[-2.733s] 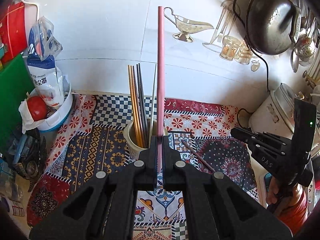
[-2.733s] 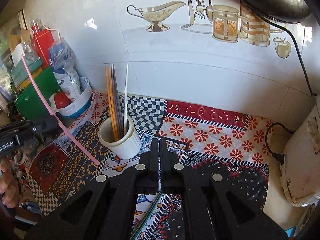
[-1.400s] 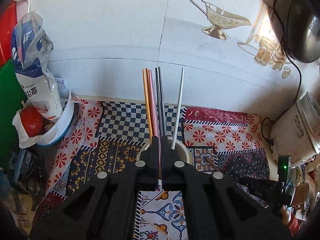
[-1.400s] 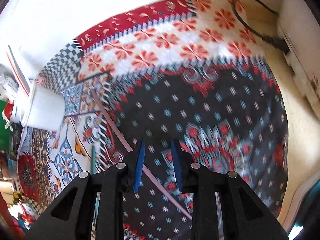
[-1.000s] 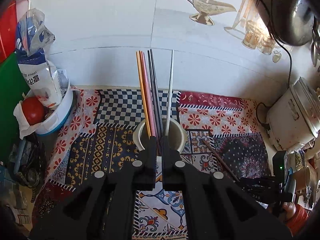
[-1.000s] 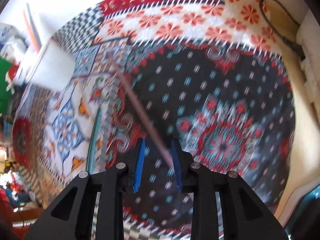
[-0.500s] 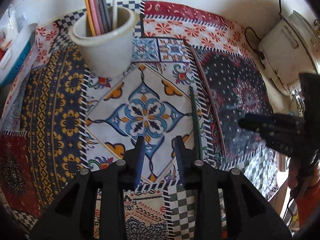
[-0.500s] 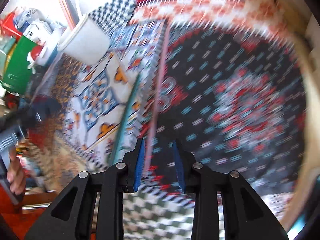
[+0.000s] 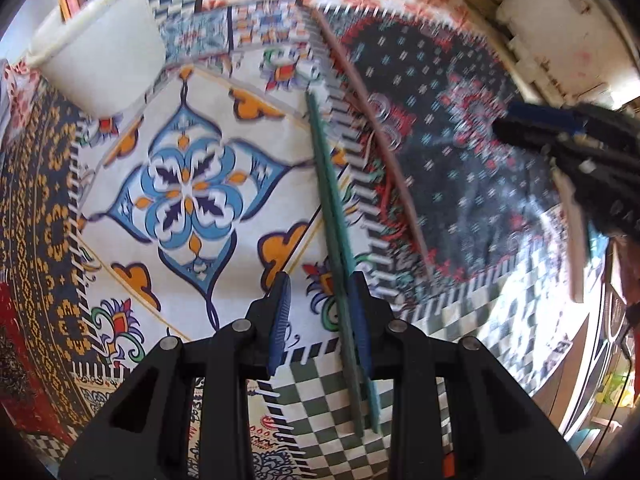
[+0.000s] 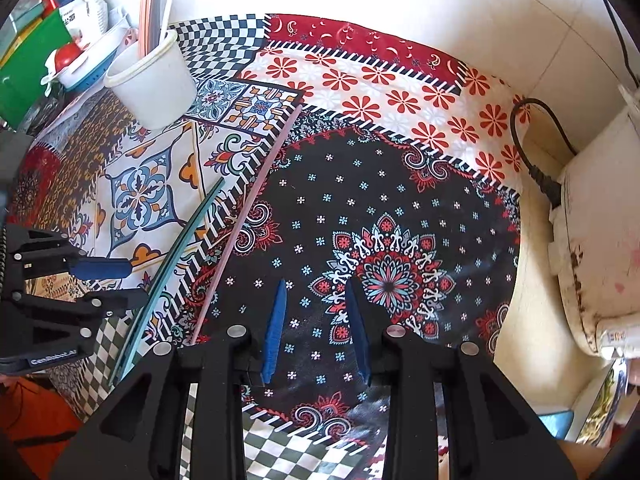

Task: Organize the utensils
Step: 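Move left tool down to the green chopsticks on the cloth and close on them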

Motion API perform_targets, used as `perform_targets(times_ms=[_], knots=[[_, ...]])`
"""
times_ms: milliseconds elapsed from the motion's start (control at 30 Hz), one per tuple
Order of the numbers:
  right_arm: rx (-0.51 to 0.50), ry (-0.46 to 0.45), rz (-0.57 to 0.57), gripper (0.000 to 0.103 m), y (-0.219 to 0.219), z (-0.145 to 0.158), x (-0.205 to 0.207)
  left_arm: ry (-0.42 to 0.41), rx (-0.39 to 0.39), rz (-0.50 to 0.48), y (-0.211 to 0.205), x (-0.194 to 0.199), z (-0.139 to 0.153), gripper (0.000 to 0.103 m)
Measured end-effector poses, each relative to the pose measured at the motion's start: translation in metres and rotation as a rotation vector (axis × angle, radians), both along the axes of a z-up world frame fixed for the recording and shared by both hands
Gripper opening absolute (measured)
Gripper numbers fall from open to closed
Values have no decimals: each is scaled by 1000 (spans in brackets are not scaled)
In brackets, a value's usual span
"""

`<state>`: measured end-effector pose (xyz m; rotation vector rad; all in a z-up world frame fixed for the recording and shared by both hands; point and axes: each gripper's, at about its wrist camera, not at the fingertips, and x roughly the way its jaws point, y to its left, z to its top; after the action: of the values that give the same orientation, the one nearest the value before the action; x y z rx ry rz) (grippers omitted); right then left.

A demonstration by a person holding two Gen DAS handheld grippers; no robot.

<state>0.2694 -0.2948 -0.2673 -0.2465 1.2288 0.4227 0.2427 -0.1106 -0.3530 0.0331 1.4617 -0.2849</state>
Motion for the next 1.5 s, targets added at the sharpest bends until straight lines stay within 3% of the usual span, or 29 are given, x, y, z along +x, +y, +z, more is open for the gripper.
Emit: perform_targets(times_ms=[367,667,933,1233,1500], knots=[[-54,12,174,28,21,-12,35,8,-28,61,12,2,0,27],[-16,5,152,28,64,-17,109,-10,-10,137,63,-3,16,27],[-91,60,111,28,80,-42,142,-23,-19,155,85,-14,26,27],[-178,87,71,29,21,-46,120,-38,-39,116,71,-16,31,27],[-232,134,43,31,-53,-52,43,-30,-57,86,62,-27,31,27]])
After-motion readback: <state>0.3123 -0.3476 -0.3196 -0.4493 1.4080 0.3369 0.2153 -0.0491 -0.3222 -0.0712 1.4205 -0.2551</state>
